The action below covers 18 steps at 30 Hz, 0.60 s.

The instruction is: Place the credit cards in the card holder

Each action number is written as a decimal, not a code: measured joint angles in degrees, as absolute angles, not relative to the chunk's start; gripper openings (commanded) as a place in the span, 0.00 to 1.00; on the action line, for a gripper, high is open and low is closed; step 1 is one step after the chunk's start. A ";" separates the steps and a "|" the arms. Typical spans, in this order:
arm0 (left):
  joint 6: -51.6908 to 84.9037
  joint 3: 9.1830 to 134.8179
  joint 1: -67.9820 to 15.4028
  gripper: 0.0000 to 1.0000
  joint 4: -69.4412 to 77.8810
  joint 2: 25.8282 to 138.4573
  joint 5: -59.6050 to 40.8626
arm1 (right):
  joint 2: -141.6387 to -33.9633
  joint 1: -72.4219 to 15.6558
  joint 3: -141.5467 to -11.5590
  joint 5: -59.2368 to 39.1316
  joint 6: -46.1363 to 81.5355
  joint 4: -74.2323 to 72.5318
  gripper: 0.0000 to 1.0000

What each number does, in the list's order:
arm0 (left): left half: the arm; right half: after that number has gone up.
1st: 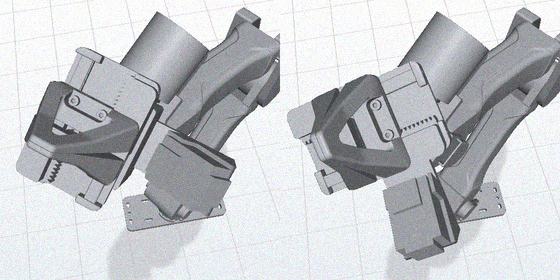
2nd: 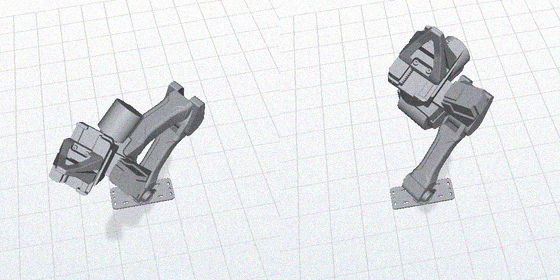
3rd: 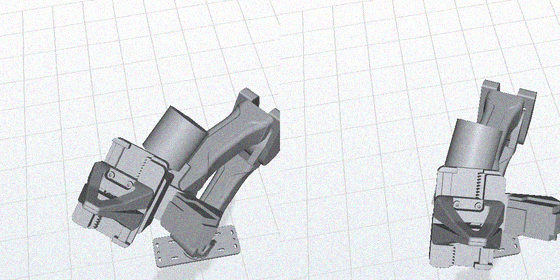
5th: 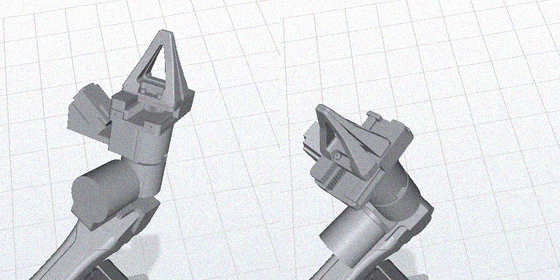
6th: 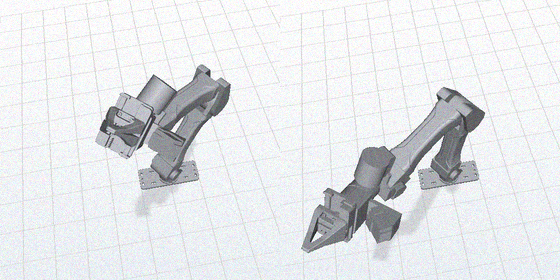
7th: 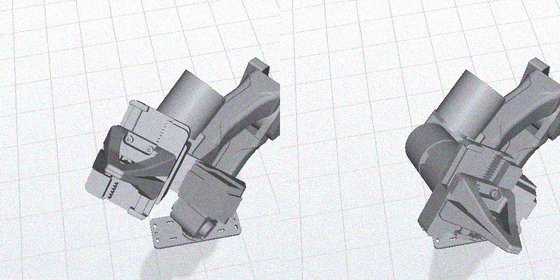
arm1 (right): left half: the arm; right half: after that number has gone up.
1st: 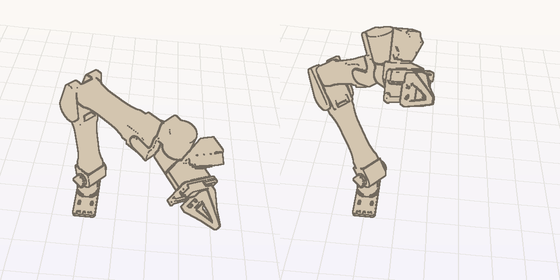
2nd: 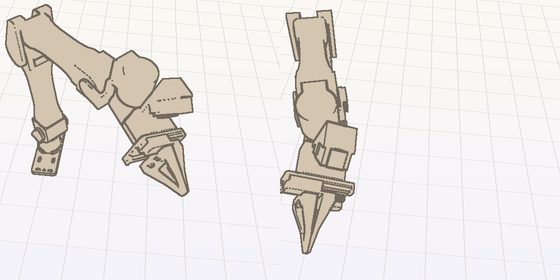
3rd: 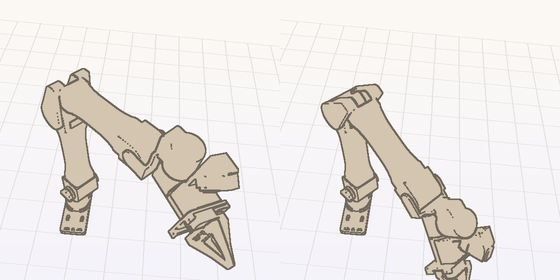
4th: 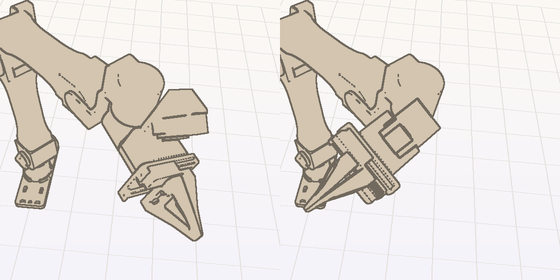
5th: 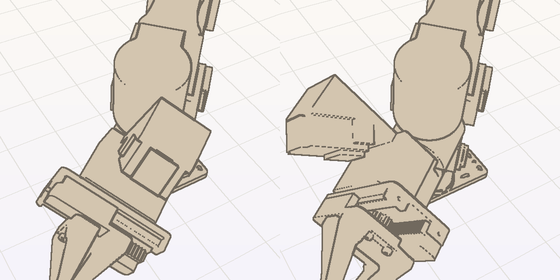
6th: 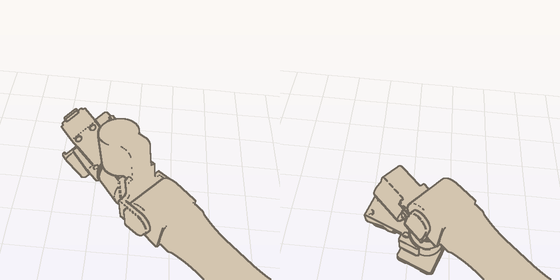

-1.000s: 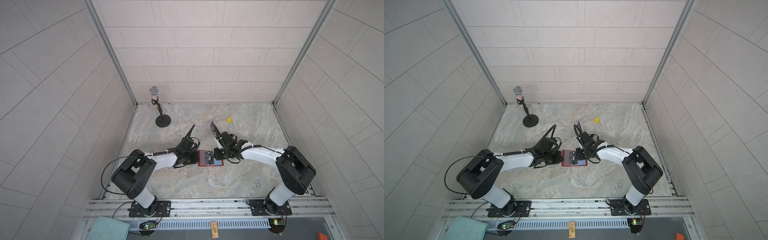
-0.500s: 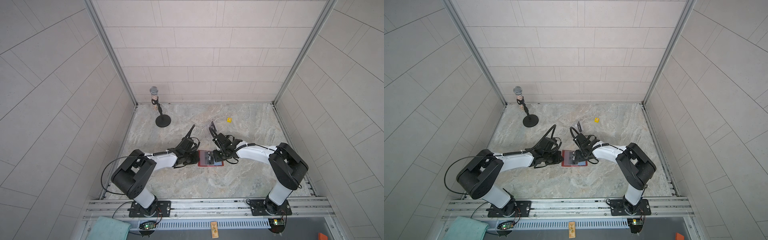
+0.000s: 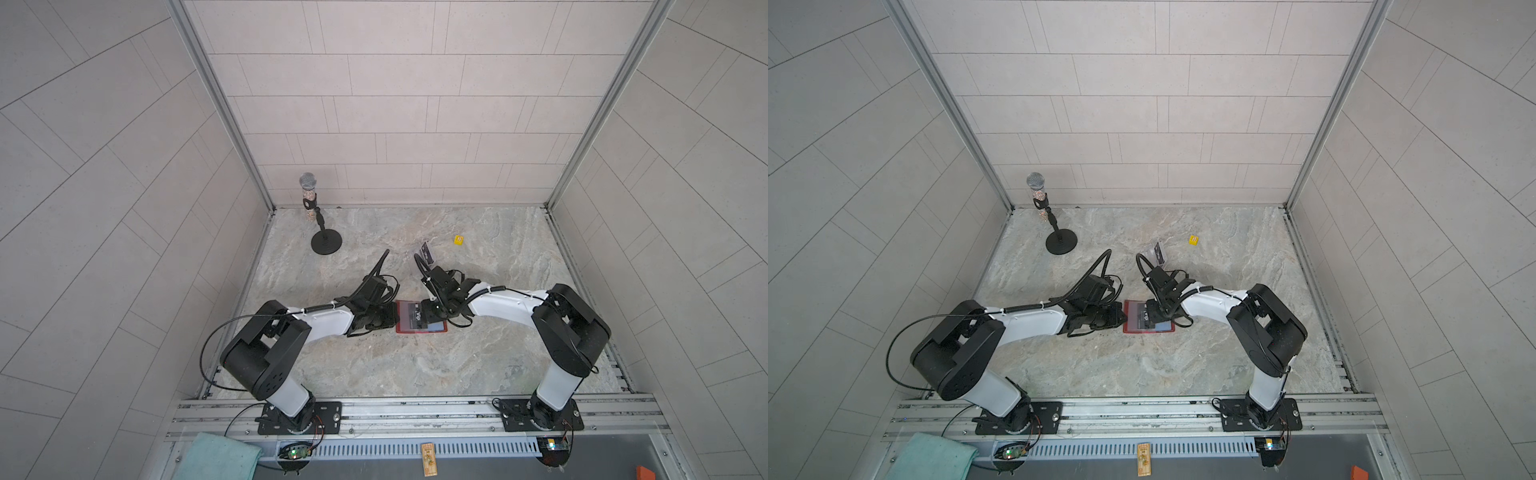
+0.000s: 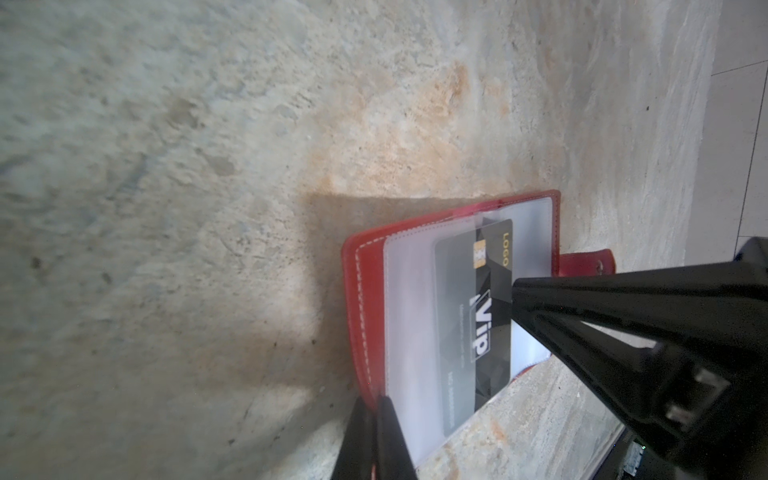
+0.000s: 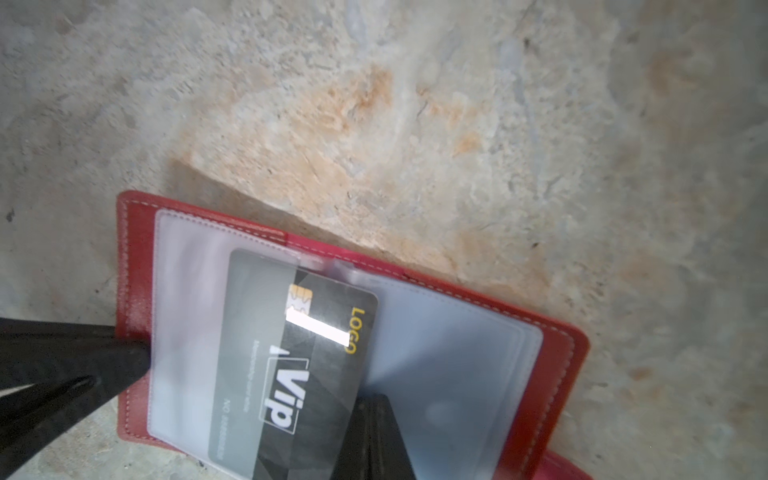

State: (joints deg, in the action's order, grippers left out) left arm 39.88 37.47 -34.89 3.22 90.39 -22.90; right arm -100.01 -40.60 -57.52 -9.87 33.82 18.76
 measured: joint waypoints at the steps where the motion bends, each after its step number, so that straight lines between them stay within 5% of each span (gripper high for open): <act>1: 39.97 37.41 -34.89 0.00 3.22 90.39 -22.90 | -100.16 -40.62 -57.52 -10.33 34.02 18.37 0.06; 18: 40.49 37.26 -34.89 0.00 3.27 90.39 -22.90 | -100.99 -40.62 -56.16 -17.19 36.51 12.91 0.06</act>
State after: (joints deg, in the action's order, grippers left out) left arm 40.49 37.26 -34.89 3.27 90.39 -22.90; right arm -100.99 -40.62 -56.16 -17.19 36.51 12.91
